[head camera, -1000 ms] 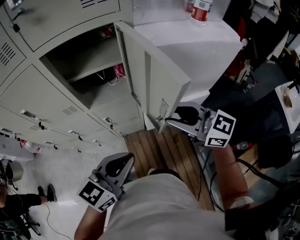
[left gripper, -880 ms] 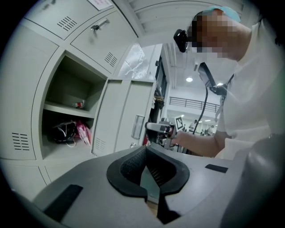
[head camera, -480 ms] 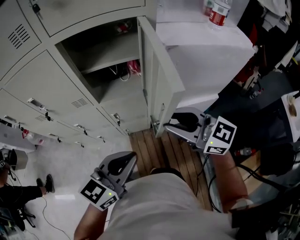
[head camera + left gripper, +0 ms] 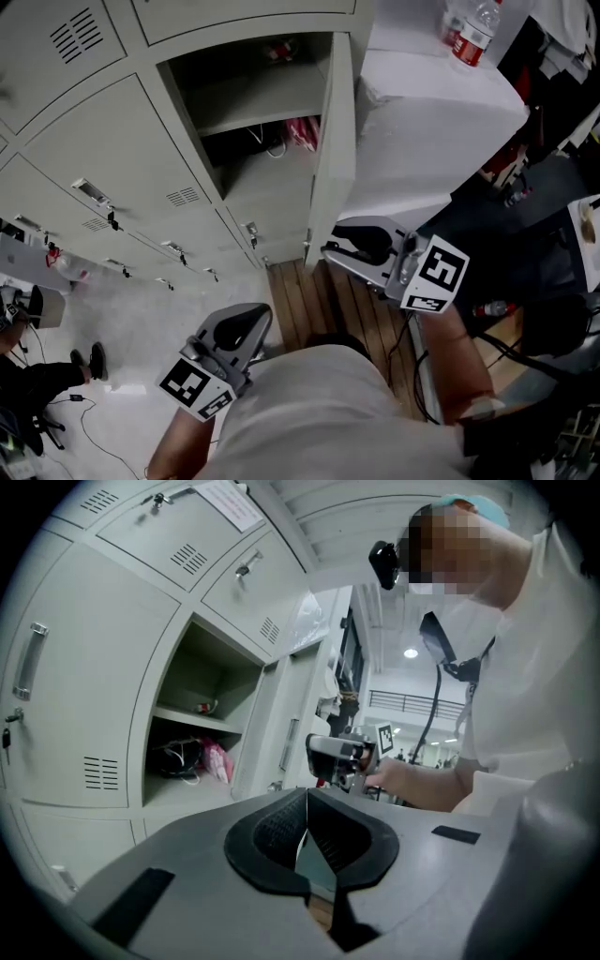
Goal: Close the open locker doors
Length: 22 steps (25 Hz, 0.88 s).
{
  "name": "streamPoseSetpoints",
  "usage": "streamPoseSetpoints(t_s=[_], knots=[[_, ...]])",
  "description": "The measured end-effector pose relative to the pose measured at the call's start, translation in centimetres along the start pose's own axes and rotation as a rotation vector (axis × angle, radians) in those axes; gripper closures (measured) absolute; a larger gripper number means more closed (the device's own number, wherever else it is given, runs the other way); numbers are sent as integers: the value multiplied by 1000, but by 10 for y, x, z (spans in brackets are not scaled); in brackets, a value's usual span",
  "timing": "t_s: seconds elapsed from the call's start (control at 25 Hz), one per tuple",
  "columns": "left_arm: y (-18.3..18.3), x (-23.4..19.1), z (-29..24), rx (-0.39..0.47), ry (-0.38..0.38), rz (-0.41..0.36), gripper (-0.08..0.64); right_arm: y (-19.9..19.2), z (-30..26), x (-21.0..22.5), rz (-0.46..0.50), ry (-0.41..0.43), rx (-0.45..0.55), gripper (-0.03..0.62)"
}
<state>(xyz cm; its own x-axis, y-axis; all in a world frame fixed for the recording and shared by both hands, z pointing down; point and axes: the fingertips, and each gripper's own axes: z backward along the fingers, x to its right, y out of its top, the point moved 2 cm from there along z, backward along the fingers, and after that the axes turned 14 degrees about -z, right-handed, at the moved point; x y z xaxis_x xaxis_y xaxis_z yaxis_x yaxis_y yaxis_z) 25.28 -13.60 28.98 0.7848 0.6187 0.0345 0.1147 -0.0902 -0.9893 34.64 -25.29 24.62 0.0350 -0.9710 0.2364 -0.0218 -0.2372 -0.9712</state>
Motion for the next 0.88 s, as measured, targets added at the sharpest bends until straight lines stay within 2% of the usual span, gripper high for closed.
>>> streamPoseSetpoints(t_s=[0.44, 0.88], knots=[[-14, -56, 52, 13, 8, -1, 548, 3, -76, 1, 14, -36, 18, 489], [-33, -113, 94, 9, 7, -16, 548, 12, -134, 22, 27, -162, 87, 538]])
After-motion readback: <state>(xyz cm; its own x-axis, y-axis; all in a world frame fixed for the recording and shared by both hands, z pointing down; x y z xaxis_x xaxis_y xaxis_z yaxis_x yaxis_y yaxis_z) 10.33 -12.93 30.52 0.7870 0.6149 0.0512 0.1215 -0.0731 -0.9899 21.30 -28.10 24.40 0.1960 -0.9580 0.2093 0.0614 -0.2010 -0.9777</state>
